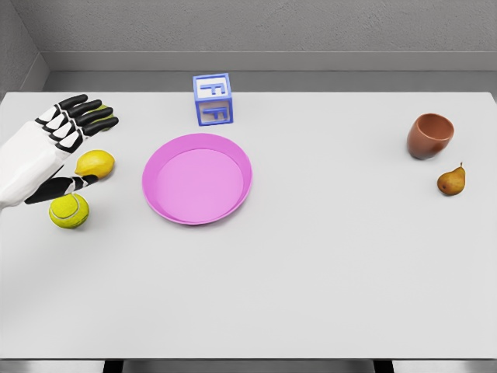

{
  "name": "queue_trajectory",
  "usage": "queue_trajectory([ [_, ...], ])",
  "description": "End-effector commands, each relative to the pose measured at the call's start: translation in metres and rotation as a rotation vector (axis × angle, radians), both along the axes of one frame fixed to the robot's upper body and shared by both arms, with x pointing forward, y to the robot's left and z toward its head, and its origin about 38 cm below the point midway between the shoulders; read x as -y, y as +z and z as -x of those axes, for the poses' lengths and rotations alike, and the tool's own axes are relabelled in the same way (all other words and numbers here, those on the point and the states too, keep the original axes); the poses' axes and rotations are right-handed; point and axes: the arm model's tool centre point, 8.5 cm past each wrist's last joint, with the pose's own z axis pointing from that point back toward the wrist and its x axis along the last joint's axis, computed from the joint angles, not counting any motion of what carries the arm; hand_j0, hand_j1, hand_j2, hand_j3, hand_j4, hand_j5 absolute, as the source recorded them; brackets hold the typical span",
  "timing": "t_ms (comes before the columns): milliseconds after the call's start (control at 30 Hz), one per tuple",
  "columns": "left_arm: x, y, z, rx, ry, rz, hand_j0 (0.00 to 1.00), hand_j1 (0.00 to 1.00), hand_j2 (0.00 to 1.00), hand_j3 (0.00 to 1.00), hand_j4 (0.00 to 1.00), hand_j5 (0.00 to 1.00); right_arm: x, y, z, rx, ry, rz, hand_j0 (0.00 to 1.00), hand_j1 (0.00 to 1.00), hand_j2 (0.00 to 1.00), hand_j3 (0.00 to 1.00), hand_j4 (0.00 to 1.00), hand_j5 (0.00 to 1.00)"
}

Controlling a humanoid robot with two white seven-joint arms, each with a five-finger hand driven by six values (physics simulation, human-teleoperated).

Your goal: Put the lemon on the plate with left arm

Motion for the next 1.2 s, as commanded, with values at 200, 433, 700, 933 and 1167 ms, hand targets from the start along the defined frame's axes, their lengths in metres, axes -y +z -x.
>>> queue_trajectory([
  [200, 0.0, 0.0, 0.0, 0.006, 0.0, -0.019, 1.0, 1.0, 1.0, 1.0, 1.0, 1.0, 0.0, 0.0, 0.008, -0.018, -0.001, -0.001, 1.0, 1.0, 1.0, 1.0, 1.0, 1.0],
  [433, -0.024, 0.012, -0.005, -0.084, 0.011, -0.287, 1.0, 1.0, 1.0, 1.0, 1.0, 1.0, 0.0, 0.0, 0.008, -0.018, -0.001, -0.001, 1.0, 1.0, 1.0, 1.0, 1.0, 1.0],
  [700, -0.035, 0.027, -0.004, -0.125, 0.001, -0.319, 1.0, 1.0, 1.0, 1.0, 1.0, 1.0, 0.0, 0.0, 0.008, -0.018, -0.001, -0.001, 1.0, 1.0, 1.0, 1.0, 1.0, 1.0],
  [933, -0.038, 0.031, -0.007, -0.178, 0.001, -0.283, 1.0, 1.0, 1.0, 1.0, 1.0, 1.0, 0.0, 0.0, 0.008, -0.018, -0.001, -0.001, 1.0, 1.0, 1.0, 1.0, 1.0, 1.0],
  [1167, -0.029, 0.028, -0.006, -0.453, -0.094, -0.33, 1.0, 1.0, 1.0, 1.0, 1.0, 1.0, 0.0, 0.0, 0.009, -0.019, -0.001, -0.001, 1.0, 1.0, 1.0, 1.0, 1.0, 1.0],
])
